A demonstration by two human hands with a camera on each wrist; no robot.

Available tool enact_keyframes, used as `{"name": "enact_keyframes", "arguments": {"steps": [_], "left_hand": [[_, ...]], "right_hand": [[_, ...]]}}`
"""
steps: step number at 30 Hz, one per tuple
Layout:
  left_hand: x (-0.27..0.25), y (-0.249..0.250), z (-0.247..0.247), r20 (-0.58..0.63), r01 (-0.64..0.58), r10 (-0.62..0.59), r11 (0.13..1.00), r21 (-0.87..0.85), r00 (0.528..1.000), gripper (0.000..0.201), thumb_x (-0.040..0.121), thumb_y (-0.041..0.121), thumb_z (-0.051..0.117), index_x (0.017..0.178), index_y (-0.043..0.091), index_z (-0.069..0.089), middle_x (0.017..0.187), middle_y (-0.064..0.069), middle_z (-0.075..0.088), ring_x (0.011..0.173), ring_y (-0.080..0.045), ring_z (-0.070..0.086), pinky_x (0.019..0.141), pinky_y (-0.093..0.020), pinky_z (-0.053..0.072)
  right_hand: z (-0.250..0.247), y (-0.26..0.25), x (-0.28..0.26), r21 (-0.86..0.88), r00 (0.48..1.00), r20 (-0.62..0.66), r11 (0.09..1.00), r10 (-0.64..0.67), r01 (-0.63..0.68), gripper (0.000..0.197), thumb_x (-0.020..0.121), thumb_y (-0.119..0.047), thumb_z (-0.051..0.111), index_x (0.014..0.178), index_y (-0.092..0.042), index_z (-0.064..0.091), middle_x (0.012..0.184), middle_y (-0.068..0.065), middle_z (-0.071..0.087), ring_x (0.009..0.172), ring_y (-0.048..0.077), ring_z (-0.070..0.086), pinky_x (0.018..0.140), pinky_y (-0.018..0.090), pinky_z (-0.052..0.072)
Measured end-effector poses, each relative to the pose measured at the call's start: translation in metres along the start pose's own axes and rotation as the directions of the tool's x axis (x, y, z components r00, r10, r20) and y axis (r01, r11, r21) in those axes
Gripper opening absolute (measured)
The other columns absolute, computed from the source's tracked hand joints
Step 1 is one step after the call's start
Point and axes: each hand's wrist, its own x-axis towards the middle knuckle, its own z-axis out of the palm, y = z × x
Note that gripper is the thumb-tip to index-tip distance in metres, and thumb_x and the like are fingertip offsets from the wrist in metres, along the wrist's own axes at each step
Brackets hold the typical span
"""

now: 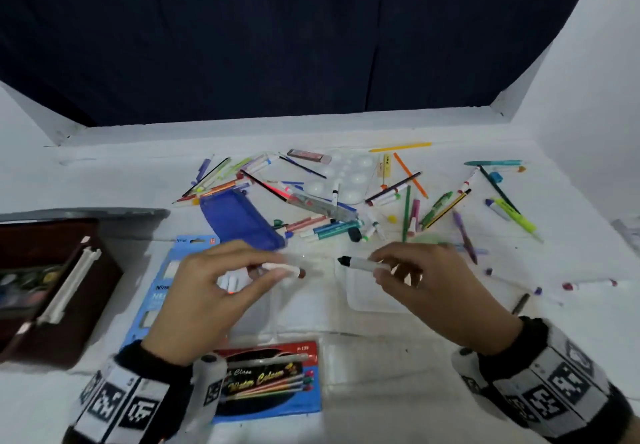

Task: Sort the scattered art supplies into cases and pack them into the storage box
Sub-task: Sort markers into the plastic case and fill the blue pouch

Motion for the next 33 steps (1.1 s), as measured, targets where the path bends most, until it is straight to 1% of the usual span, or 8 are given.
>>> {"name": "enact_keyframes", "arguments": {"steps": [4,7,11,18,24,29,31,33], "left_hand": [[-0.040,-0.017,0.022,0.155,0.009,-0.017,0.999,0.053,0.988,0.019,0.084,0.049,0.072,0.090,0.032,0.078,0.077,0.019,0.066,0.075,0.000,0.064,0.072,-0.023,0.049],[-0.060,-0.023,0.042,0.260,-0.028,-0.001,0.994,0.108,0.966,0.020,0.085,0.052,0.069,0.089,0.034,0.075,0.078,0.021,0.064,0.076,0.007,0.059,0.073,-0.024,0.046],[-0.072,-0.024,0.060,0.349,-0.154,0.067,0.961,0.229,0.935,0.023,0.087,0.052,0.061,0.091,0.034,0.075,0.083,0.019,0.067,0.077,0.003,0.057,0.077,-0.023,0.040],[-0.082,-0.021,0.080,0.455,-0.225,0.043,0.908,0.355,0.889,0.022,0.080,0.047,0.057,0.087,0.038,0.075,0.081,0.018,0.064,0.073,-0.003,0.060,0.075,-0.023,0.032],[-0.083,-0.018,0.080,0.427,-0.160,-0.027,0.905,0.395,0.904,0.026,0.086,0.052,0.053,0.093,0.040,0.075,0.086,0.020,0.065,0.079,0.002,0.058,0.072,-0.021,0.038],[-0.077,-0.020,0.073,0.346,0.041,-0.108,0.980,0.196,0.932,0.036,0.091,0.058,0.053,0.103,0.032,0.076,0.087,0.020,0.064,0.080,0.003,0.060,0.077,-0.004,0.036],[-0.074,-0.022,0.071,0.396,0.102,-0.154,0.984,0.148,0.905,0.040,0.092,0.059,0.049,0.108,0.032,0.074,0.088,0.018,0.063,0.082,0.002,0.060,0.078,-0.008,0.042],[-0.072,-0.025,0.070,0.491,0.118,-0.191,0.977,0.175,0.850,0.050,0.091,0.065,0.040,0.113,0.034,0.072,0.096,0.015,0.066,0.091,0.000,0.061,0.088,-0.023,0.047]], "right_hand": [[0.018,-0.003,-0.026,-0.110,0.992,0.122,0.993,-0.037,0.051,0.011,0.083,-0.027,0.064,0.083,-0.024,0.074,0.071,-0.011,0.068,0.064,0.007,0.061,0.060,0.016,0.046],[0.033,0.001,-0.042,-0.114,0.977,0.213,0.992,-0.026,0.051,0.012,0.081,-0.027,0.065,0.085,-0.024,0.076,0.072,-0.013,0.068,0.065,0.005,0.061,0.064,0.010,0.044],[0.048,0.007,-0.047,-0.133,0.960,0.279,0.989,-0.026,0.065,0.015,0.084,-0.032,0.064,0.088,-0.025,0.076,0.074,-0.012,0.067,0.066,0.005,0.060,0.067,0.021,0.050],[0.064,0.011,-0.051,-0.185,0.920,0.383,0.969,-0.081,0.162,0.021,0.086,-0.031,0.062,0.100,-0.027,0.077,0.085,-0.008,0.069,0.076,0.009,0.062,0.072,0.023,0.046],[0.064,0.013,-0.051,-0.194,0.906,0.417,0.966,-0.077,0.171,0.021,0.087,-0.032,0.062,0.102,-0.028,0.076,0.089,-0.008,0.070,0.079,0.009,0.061,0.073,0.024,0.045],[0.060,0.016,-0.044,-0.071,0.918,0.394,0.995,-0.036,0.070,0.013,0.093,-0.029,0.062,0.096,-0.023,0.074,0.087,-0.009,0.070,0.075,0.006,0.061,0.070,0.016,0.047],[0.061,0.017,-0.043,-0.051,0.902,0.431,0.998,-0.003,0.028,0.015,0.096,-0.024,0.058,0.094,-0.018,0.072,0.086,-0.008,0.069,0.074,0.006,0.060,0.069,0.016,0.046],[0.064,0.017,-0.042,-0.052,0.883,0.469,0.999,0.026,-0.002,0.016,0.097,-0.020,0.055,0.093,-0.014,0.070,0.085,-0.006,0.067,0.069,0.003,0.057,0.068,0.017,0.045]]}}
